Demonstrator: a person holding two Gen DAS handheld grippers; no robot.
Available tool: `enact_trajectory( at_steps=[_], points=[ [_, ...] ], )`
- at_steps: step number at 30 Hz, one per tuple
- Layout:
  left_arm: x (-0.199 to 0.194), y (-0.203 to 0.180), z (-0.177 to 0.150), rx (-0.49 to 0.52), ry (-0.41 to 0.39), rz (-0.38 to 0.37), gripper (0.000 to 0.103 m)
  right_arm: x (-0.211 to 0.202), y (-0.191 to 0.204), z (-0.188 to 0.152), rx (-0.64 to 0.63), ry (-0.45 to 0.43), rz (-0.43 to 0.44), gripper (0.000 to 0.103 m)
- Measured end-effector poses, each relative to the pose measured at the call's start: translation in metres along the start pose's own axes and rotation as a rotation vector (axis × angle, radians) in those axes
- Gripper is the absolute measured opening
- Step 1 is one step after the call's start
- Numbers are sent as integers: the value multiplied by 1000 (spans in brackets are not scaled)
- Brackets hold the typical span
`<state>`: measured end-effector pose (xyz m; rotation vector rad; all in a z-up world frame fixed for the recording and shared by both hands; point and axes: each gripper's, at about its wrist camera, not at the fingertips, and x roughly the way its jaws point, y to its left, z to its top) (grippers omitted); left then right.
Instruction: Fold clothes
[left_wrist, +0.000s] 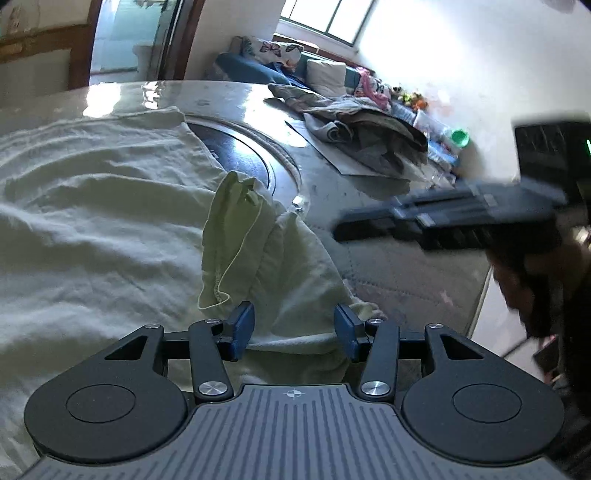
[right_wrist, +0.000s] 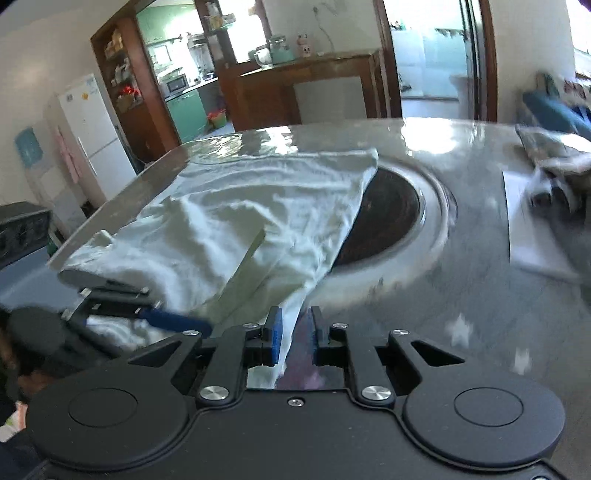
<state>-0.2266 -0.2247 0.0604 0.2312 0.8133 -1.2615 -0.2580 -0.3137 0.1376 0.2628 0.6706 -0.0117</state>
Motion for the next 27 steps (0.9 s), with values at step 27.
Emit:
enact_trajectory(
  at_steps=[27],
  points=[
    [-4, 11, -4, -30, 0, -15, 50, 57, 16, 29, -142, 115, 47, 17]
  ],
)
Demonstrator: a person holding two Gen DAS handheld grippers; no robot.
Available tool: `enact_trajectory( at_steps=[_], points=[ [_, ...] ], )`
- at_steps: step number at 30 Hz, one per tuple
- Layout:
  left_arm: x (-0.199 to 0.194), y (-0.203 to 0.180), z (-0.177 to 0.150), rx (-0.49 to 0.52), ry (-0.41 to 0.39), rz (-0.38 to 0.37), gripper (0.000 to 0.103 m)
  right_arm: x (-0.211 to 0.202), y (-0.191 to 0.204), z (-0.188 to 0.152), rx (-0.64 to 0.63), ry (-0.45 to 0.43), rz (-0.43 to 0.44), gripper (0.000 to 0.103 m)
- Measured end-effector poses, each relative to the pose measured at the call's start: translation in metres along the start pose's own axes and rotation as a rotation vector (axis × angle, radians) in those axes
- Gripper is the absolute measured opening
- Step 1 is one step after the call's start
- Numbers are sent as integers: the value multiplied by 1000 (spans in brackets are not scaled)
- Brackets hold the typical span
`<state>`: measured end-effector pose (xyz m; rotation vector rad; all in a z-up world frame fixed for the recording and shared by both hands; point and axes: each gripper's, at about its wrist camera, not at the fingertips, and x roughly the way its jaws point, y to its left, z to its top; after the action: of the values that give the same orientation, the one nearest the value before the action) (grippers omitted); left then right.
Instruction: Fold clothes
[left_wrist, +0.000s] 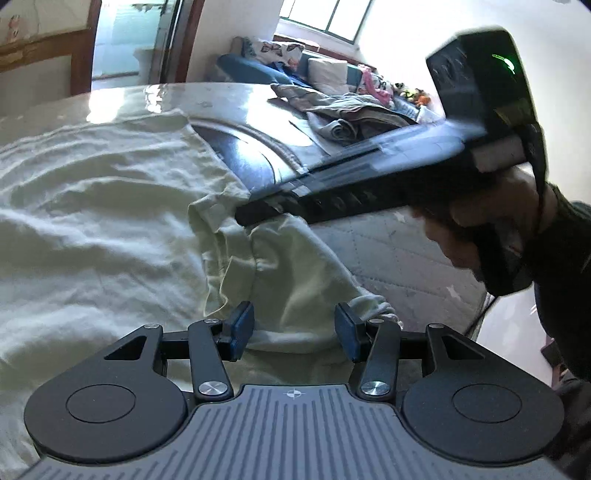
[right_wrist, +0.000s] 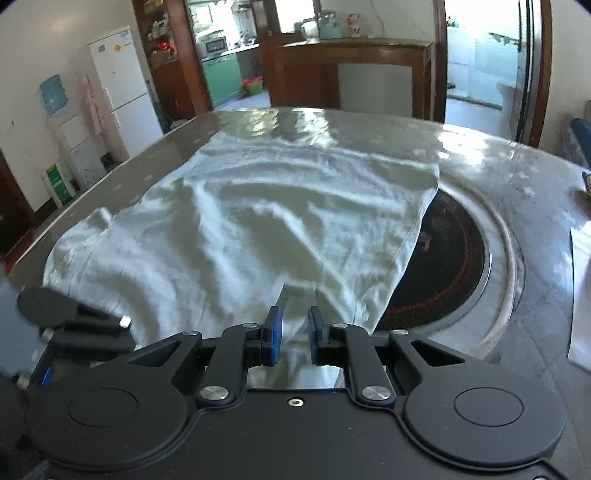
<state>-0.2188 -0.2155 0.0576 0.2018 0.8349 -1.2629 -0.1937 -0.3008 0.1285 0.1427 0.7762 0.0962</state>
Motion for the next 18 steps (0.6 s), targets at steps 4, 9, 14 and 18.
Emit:
enact_trajectory(
  at_steps=[4, 9, 14, 18],
  points=[
    [-4, 0, 0, -3, -3, -3, 50, 0, 0, -9, -1, 8, -22, 17],
    [-15, 2, -2, 12, -29, 11, 54, -31, 13, -22, -23, -25, -13, 17],
    [-11, 12, -7, -25, -6, 23, 54, -33, 23, -47, -53, 32, -36, 17],
    [-24, 13, -11, -21, -24, 34, 54, -37, 27, -49, -46, 10, -49, 17]
  ],
)
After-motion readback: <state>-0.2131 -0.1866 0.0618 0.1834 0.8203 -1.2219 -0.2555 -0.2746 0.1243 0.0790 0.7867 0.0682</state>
